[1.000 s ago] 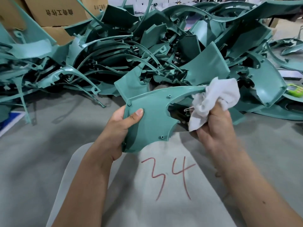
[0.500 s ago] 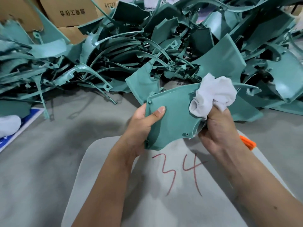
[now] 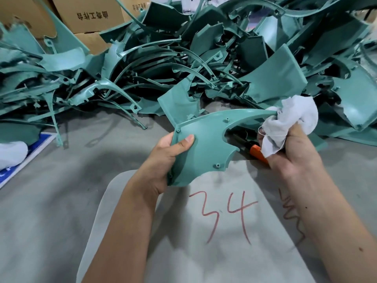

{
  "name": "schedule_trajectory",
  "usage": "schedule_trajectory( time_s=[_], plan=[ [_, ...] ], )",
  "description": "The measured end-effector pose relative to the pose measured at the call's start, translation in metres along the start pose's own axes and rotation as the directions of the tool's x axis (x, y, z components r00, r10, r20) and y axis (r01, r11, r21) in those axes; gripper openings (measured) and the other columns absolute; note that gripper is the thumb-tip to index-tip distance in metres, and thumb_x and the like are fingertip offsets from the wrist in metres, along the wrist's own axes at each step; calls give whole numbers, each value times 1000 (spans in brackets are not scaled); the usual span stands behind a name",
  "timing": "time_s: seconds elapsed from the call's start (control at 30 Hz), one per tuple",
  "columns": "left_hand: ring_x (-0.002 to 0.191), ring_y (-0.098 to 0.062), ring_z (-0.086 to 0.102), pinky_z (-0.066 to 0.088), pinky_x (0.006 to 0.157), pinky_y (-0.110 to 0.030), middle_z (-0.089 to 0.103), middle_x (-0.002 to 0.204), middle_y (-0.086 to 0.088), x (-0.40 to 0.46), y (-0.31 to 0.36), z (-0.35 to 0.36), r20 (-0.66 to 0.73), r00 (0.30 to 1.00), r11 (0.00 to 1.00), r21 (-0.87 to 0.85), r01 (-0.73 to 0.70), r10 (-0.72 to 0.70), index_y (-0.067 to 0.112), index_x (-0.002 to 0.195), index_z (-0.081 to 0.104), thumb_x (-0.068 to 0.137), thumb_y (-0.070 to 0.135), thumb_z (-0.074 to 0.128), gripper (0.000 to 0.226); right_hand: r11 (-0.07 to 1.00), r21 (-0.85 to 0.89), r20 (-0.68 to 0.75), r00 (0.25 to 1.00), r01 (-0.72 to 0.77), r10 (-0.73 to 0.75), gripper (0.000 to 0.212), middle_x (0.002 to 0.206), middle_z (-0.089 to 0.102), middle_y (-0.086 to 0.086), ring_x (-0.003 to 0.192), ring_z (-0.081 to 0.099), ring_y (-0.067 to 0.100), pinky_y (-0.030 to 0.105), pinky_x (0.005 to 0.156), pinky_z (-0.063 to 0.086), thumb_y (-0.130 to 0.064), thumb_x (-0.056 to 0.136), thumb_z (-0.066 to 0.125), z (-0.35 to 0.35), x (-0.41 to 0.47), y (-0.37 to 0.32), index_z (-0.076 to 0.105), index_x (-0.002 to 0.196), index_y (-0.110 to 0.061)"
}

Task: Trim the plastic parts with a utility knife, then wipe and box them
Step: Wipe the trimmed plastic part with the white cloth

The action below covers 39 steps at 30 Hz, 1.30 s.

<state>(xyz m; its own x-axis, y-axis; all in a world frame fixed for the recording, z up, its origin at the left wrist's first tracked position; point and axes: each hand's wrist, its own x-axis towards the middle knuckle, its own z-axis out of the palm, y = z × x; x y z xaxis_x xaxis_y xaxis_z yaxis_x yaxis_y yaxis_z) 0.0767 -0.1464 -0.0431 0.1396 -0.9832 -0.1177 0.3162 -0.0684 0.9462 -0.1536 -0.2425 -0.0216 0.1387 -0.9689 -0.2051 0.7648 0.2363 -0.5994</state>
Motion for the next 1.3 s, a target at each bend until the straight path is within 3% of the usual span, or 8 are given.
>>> schedule_trajectory(
  time_s=[0.23, 0.33, 0.5, 0.8, 0.9, 1.03, 1.2, 1.3],
  plan=[
    [65, -20, 72, 57, 51, -25, 74, 93, -11, -3, 5, -12, 41, 999, 982, -188, -1, 9, 10, 105, 76, 77, 21, 82, 30, 783, -436, 383, 879, 443, -284, 27, 83, 75, -6, 70, 66, 8, 24, 62, 54, -2, 94, 69, -15, -4, -12, 81, 83, -24],
    [51, -6, 53, 45, 40, -14, 62, 78, -1, -8, 13, -31, 170, 984, 903, -429, 30, 48, 11, 103, 64, 77, 20, 81, 33, 698, -531, 271, 877, 481, -397, 21, 93, 76, -4, 77, 69, 9, 24, 61, 54, -11, 89, 78, -24, 9, -19, 79, 109, -17],
    [67, -13, 73, 59, 57, -21, 75, 88, -8, -18, 19, -42, 421, 903, 985, -171, -20, 91, 5, 110, 73, 101, 15, 57, 20, 957, -287, 348, 936, 50, 56, 26, 97, 74, 1, 88, 69, 17, 30, 79, 60, -7, 104, 50, -28, 17, -22, 70, 121, -6],
    [97, -37, 70, 58, 87, -52, 70, 114, -33, -13, 10, -4, 410, 865, 891, 447, 84, -288, 15, 115, 75, 73, 19, 89, 44, 408, -888, 432, 687, 211, 585, 12, 81, 75, -9, 72, 68, 4, 19, 65, 53, -30, 84, 69, -16, -14, 16, 80, 80, -33],
    [96, -42, 57, 43, 90, -77, 60, 115, -47, -13, 9, 1, 344, 898, 855, 515, 63, -273, 19, 114, 75, 68, 22, 92, 49, 415, -895, 390, 734, 163, 555, 13, 90, 76, 2, 80, 68, 13, 30, 74, 53, -31, 82, 77, -13, -16, 22, 81, 92, -24],
    [73, -21, 68, 57, 62, -28, 75, 88, -17, -7, 11, -7, 200, 975, 908, 419, 3, -96, 19, 97, 76, 68, 32, 89, 35, 508, -853, 372, 821, 119, 433, 14, 90, 79, 5, 78, 71, 15, 28, 71, 56, -13, 95, 73, -9, -17, 25, 84, 89, -19],
    [52, -15, 68, 54, 48, -23, 69, 56, -6, -3, 6, -6, -25, 999, 999, 8, 49, -48, 8, 65, 79, 84, 32, 70, 32, 705, -709, 124, 987, 15, 103, 19, 80, 75, 15, 67, 69, 26, 35, 61, 55, -18, 91, 74, -4, -11, 23, 78, 89, 0],
    [80, -23, 76, 61, 60, -30, 79, 96, -15, -4, 0, 19, 3, 990, 989, -43, 140, -140, 4, 105, 80, 84, 25, 74, 30, 661, -749, 65, 998, 51, -3, 29, 73, 67, 10, 65, 61, 23, 37, 63, 45, -26, 87, 76, -5, -9, 22, 73, 90, 4]
  ],
)
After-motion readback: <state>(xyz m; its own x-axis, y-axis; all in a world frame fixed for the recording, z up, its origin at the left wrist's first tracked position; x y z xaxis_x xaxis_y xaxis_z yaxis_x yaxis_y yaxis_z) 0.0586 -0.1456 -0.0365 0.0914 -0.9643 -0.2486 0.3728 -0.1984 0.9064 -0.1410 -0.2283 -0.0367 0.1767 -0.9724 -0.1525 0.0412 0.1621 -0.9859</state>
